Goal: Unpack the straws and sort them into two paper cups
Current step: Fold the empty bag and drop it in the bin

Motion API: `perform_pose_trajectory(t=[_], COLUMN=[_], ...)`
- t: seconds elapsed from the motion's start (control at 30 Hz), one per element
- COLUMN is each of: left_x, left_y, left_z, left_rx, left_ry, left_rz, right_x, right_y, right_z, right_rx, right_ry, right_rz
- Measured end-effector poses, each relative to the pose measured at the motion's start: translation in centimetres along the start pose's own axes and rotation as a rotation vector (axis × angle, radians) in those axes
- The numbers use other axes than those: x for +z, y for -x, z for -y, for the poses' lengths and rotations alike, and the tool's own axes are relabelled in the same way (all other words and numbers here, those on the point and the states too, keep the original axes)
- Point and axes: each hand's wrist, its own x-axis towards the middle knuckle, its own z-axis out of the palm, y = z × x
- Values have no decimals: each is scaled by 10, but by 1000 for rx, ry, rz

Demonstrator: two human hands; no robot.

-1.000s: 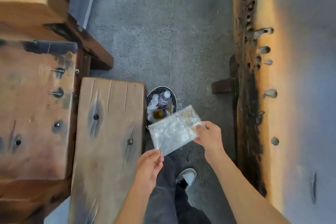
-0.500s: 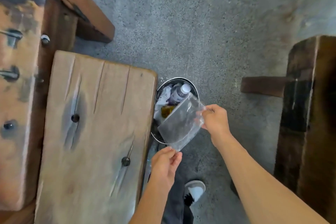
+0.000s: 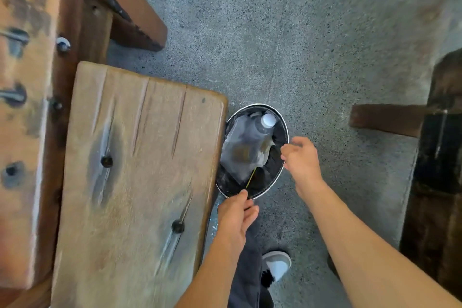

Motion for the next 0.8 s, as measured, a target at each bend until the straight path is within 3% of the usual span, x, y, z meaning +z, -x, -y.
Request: perform_pose_trajectory(t=[0.1,0.2,0.37,0.6,0.8], left_x=[11,27,52,61,70], left_y=[23,58,158,377,553], left_z=[-11,-31,-72,-83,-31], left_rx=[202,520,1070,1722,2098], left_ry=[-185,-401,-701,-1098,-1227], left_rz=[3,44,59,-118,-87], right_x=[-18,-41,-93,-206,-331], right_y=[20,49,132,309,440], right_z=[9,28,72,116,109], right_rx=[-17,-100,-385,-826,-879], right_ry=[-26,-30,8,249,257], right_rz=[-23,-38,-130,-481,-785])
